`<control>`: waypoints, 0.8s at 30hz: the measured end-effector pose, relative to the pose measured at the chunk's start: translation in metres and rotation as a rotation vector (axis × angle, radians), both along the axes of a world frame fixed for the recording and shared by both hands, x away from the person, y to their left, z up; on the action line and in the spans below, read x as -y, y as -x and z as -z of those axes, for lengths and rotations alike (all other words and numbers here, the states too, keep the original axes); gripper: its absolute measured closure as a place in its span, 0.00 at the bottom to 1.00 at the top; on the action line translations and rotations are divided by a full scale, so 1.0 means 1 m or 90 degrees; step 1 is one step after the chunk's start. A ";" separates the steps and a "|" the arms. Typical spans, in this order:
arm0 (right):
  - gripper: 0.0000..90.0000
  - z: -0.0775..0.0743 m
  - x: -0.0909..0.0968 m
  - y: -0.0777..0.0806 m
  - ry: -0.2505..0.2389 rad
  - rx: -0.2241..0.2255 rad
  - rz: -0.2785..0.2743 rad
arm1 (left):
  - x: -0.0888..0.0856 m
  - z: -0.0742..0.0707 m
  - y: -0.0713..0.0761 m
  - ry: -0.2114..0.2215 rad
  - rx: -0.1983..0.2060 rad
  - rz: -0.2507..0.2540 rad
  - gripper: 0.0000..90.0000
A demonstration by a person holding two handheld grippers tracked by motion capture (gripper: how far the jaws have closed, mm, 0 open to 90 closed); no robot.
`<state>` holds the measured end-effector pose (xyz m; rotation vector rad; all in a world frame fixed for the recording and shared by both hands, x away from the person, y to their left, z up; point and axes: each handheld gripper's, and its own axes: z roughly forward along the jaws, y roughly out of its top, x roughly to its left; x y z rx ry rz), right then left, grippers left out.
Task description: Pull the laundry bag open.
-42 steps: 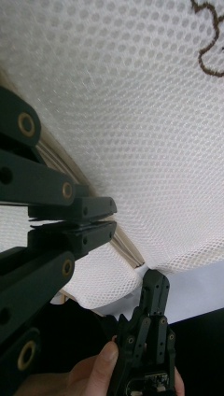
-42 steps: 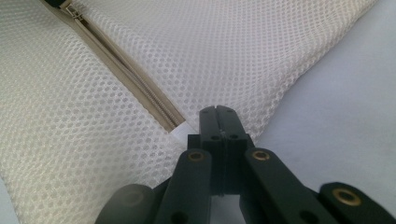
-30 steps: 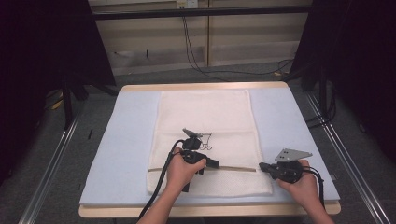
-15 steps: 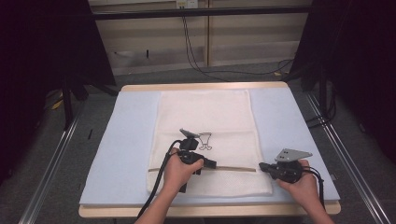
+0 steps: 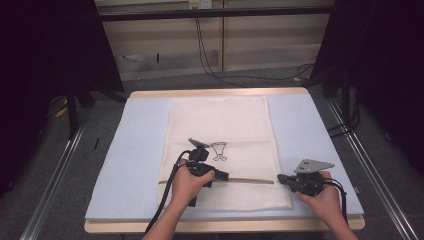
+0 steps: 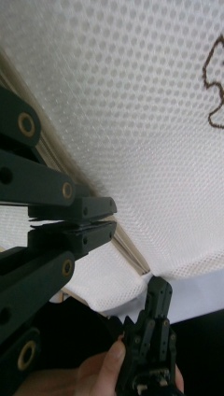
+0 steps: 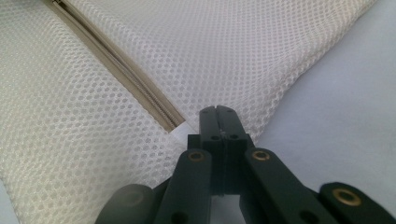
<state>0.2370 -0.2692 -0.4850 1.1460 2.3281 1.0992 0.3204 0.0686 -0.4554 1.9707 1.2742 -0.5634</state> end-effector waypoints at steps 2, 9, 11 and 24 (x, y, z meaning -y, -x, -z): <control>1.00 0.000 0.000 0.000 0.000 0.000 -0.001 | -0.002 -0.001 0.000 -0.001 -0.001 -0.002 0.97; 1.00 0.000 0.000 0.000 0.001 0.000 0.000 | -0.010 0.000 -0.001 -0.003 -0.001 -0.003 0.97; 1.00 0.000 0.000 0.000 0.001 0.000 0.000 | -0.011 -0.001 0.000 0.005 -0.007 -0.007 0.97; 1.00 0.000 0.000 0.000 0.000 -0.001 0.000 | -0.022 -0.002 -0.002 0.007 -0.016 -0.016 0.97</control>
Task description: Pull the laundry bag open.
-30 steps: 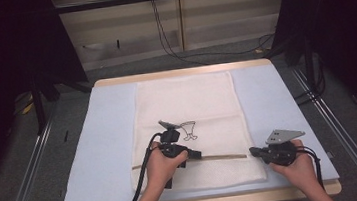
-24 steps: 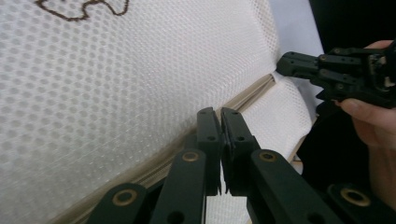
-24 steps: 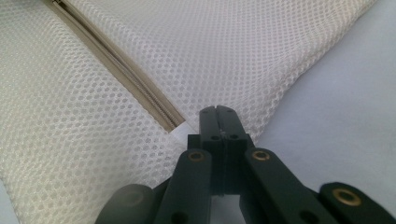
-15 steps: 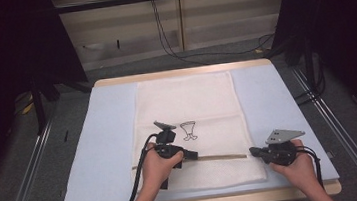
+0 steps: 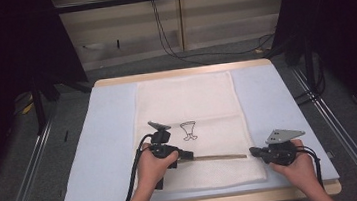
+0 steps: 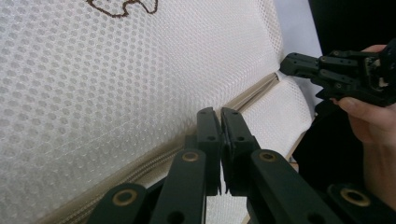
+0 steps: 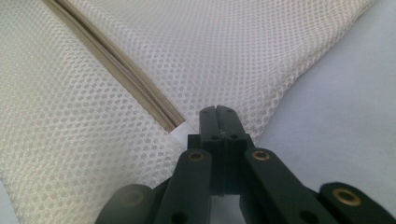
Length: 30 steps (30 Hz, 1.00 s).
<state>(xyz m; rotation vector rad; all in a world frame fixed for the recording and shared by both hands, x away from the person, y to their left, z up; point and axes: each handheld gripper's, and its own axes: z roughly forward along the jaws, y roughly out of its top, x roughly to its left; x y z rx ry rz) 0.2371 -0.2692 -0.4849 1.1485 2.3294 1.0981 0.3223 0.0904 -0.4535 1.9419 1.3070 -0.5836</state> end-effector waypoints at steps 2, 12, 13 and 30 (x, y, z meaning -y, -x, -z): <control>1.00 0.000 0.000 0.000 0.000 0.000 0.000 | -0.002 0.000 0.000 0.001 0.002 -0.002 0.97; 1.00 0.000 0.000 0.000 0.001 0.000 0.000 | -0.013 -0.002 -0.001 -0.006 0.005 -0.008 0.97; 1.00 0.000 0.000 0.000 0.000 0.000 0.000 | -0.014 -0.002 -0.001 -0.005 0.005 -0.006 0.97; 1.00 0.000 0.000 0.000 0.000 0.000 0.001 | -0.031 -0.003 -0.002 -0.006 0.003 -0.019 0.97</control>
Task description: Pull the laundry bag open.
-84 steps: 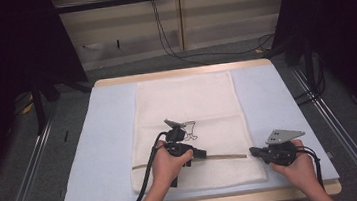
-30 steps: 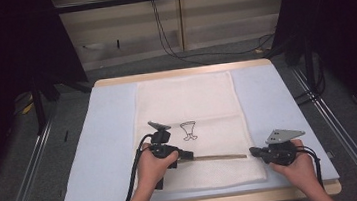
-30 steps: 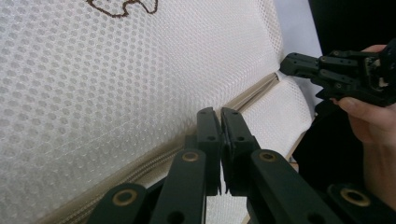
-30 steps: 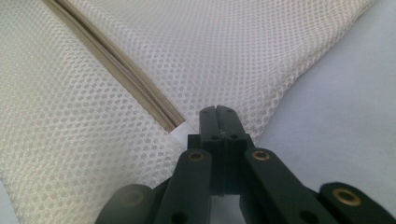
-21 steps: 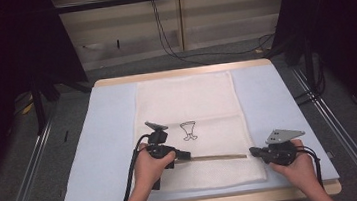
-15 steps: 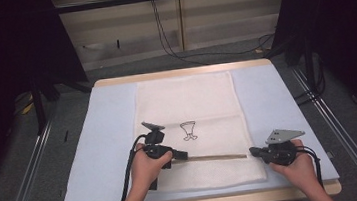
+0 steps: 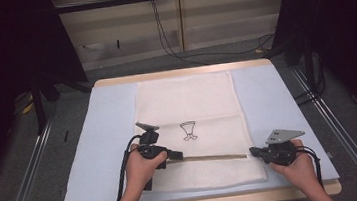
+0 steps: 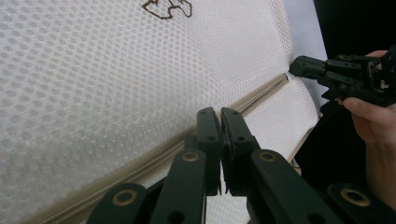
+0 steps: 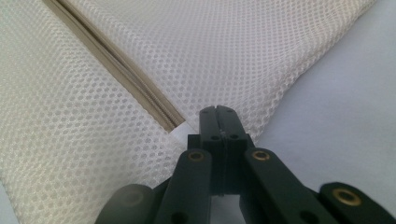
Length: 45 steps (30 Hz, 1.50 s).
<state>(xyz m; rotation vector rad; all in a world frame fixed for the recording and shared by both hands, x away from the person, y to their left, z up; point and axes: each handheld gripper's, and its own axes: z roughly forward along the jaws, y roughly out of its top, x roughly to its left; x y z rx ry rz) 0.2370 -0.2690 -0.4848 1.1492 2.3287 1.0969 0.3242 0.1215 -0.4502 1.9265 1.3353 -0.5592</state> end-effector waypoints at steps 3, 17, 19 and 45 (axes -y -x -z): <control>1.00 0.000 0.000 0.000 0.000 0.000 0.000 | -0.002 0.000 0.001 0.004 -0.005 -0.002 0.97; 1.00 0.000 0.000 0.000 -0.002 -0.001 -0.001 | -0.014 -0.002 0.002 -0.006 0.003 -0.009 0.97; 1.00 0.000 0.000 0.000 -0.003 -0.002 -0.001 | -0.017 -0.002 0.002 -0.005 0.001 -0.011 0.97; 1.00 0.000 0.000 -0.001 -0.006 -0.005 0.006 | -0.077 -0.003 0.000 0.008 -0.015 -0.066 0.97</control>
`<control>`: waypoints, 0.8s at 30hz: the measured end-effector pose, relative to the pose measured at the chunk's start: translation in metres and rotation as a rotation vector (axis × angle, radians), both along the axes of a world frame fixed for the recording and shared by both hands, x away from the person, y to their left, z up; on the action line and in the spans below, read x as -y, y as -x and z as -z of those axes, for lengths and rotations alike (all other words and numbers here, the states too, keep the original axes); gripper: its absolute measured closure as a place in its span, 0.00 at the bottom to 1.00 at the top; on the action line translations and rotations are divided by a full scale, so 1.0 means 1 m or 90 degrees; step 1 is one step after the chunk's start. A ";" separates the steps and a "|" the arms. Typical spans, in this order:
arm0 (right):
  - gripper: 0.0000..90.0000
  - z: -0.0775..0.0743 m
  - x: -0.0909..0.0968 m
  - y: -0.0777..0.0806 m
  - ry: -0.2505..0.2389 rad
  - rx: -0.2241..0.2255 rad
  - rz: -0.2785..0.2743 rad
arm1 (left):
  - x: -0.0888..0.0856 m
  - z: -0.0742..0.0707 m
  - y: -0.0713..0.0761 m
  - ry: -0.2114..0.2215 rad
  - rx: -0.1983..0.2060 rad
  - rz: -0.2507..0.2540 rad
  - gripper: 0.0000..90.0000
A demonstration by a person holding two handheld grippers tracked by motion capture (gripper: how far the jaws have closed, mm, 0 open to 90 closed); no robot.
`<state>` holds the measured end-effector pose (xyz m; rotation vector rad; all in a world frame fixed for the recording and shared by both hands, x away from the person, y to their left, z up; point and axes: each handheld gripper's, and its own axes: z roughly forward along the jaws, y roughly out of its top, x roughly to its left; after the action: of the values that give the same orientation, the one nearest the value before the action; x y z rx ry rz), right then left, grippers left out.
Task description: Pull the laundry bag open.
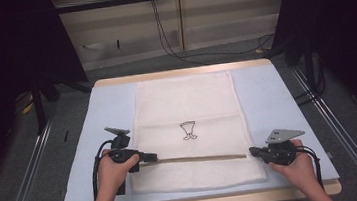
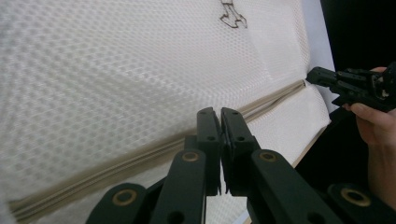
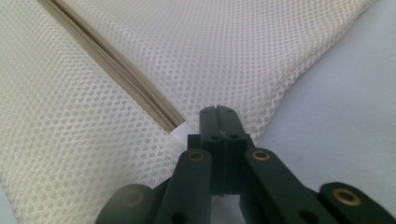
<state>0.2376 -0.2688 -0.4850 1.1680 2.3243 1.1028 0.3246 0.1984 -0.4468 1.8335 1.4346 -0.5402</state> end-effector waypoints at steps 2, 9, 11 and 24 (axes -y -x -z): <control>1.00 0.000 0.000 0.000 0.000 0.000 0.000 | -0.004 0.000 0.000 -0.002 0.000 -0.003 0.97; 1.00 0.000 0.000 0.000 0.001 0.000 0.001 | -0.016 0.000 0.000 -0.007 0.010 -0.001 0.97; 1.00 0.000 0.000 0.000 0.001 -0.001 0.001 | -0.022 0.001 0.000 -0.006 0.009 -0.003 0.97; 1.00 0.000 0.000 0.000 0.000 -0.001 0.000 | -0.061 0.008 0.004 0.010 -0.011 -0.041 0.97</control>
<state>0.2376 -0.2684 -0.4848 1.1698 2.3252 1.1015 0.3204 0.2597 -0.4550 1.7684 1.4907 -0.5346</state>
